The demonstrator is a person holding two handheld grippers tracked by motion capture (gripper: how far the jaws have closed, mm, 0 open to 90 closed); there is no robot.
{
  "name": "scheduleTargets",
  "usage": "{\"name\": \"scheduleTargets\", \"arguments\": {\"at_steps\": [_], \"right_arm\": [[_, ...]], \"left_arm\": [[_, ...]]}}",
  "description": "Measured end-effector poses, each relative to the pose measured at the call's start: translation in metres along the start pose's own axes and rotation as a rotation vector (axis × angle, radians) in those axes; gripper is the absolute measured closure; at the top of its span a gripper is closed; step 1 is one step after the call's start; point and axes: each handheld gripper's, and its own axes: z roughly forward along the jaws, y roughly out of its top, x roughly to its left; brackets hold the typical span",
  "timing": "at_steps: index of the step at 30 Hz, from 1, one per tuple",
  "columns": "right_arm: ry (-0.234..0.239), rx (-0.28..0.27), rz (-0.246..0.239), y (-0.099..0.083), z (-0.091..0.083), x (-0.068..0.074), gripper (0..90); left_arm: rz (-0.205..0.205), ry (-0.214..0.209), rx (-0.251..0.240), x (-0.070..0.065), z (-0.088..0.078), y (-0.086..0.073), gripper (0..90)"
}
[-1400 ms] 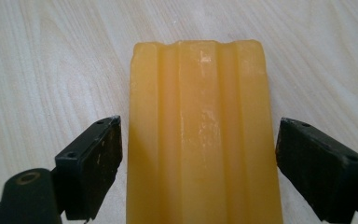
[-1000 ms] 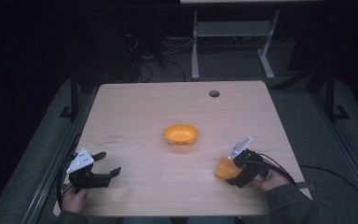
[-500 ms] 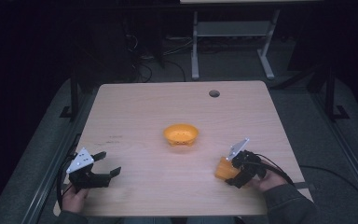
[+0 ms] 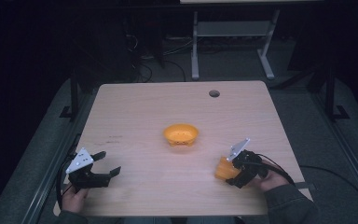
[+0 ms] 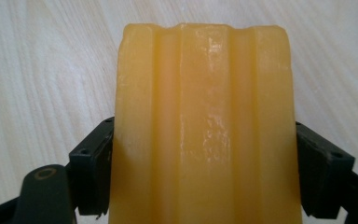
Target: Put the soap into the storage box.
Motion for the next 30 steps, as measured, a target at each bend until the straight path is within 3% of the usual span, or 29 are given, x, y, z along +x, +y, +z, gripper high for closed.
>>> {"name": "scheduleTargets", "arguments": {"at_steps": [11,30], "right_arm": [[-0.005,-0.026,-0.024,0.016,-0.015,-0.005,20.7],[0.020,-0.060,-0.029,0.035,-0.018,-0.022,20.7]], "left_arm": [[-0.004,-0.002,-0.004,0.000,-0.001,0.001,14.3],[0.000,0.000,-0.006,0.001,-0.002,0.001,14.3]]}}
